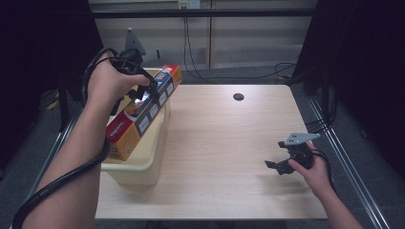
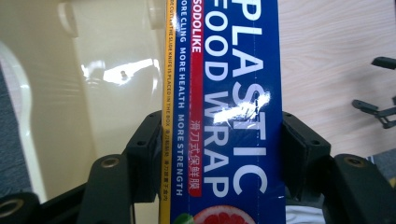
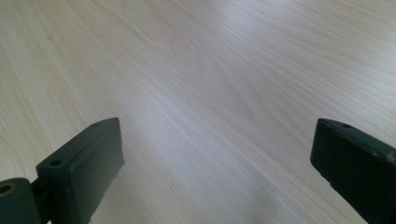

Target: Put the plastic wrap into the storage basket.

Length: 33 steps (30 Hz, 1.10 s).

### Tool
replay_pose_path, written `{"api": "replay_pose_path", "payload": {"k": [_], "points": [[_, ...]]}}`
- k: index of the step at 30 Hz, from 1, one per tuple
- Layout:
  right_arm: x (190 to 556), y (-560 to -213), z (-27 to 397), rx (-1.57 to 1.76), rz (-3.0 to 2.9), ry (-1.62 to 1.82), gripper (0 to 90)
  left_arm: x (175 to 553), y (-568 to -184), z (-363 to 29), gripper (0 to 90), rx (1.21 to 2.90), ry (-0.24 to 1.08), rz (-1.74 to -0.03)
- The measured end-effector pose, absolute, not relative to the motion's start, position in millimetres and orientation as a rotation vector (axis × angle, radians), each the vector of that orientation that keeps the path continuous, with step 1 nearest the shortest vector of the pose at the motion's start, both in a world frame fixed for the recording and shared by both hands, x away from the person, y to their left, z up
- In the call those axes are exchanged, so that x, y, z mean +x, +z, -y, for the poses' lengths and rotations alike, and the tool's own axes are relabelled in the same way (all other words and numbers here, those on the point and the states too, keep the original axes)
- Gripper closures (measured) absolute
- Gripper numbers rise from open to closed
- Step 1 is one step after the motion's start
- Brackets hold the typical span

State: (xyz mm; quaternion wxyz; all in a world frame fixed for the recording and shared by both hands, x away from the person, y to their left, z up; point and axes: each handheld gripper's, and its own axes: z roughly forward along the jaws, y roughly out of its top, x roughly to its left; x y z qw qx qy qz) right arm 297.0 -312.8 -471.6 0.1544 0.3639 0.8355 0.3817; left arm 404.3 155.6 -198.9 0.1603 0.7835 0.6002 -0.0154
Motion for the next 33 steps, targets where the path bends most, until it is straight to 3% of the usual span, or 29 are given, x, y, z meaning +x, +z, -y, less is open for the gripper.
{"api": "replay_pose_path", "payload": {"k": [33], "points": [[297,-471,312,1.054,-2.392,1.094,2.6,391,-197,-199,40.8,2.127,0.010,-1.862]]}}
